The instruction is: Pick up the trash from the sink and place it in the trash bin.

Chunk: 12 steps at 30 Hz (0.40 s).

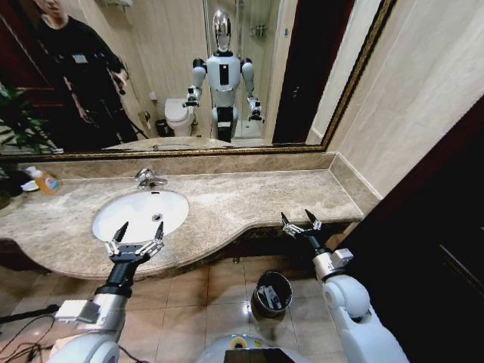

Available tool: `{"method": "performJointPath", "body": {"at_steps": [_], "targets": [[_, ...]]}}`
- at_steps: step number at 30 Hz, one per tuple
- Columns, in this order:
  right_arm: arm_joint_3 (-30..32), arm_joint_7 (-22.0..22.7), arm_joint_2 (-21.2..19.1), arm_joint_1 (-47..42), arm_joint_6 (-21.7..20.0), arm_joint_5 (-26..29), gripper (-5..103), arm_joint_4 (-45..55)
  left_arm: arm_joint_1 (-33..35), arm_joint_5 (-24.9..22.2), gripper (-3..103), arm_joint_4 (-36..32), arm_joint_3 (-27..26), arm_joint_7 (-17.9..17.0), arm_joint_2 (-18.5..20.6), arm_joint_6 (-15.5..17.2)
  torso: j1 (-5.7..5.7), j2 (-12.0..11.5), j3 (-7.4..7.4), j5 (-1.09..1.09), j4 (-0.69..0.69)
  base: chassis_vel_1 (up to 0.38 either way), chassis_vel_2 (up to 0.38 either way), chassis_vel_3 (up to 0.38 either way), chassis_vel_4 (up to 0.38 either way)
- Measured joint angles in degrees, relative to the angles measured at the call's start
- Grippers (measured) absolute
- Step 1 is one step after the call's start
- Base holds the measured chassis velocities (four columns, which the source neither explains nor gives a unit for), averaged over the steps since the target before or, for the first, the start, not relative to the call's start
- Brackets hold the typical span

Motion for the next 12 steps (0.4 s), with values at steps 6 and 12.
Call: {"method": "performJointPath", "body": {"at_steps": [6,12], "targets": [[0.02,-0.02,0.01,-0.01,0.03,-0.01,100,-0.04,0.00,0.00,100,0.00,0.00,0.00,0.00,0.00,0.00,0.00,0.00,0.00,0.00,0.000,0.000,0.000,0.000],[0.04,-0.04,0.02,-0.01,0.05,-0.01,100,-0.07,0.00,0.00,100,0.00,0.00,0.00,0.00,0.00,0.00,0.00,0.00,0.00,0.00,0.000,0.000,0.000,0.000]]}}
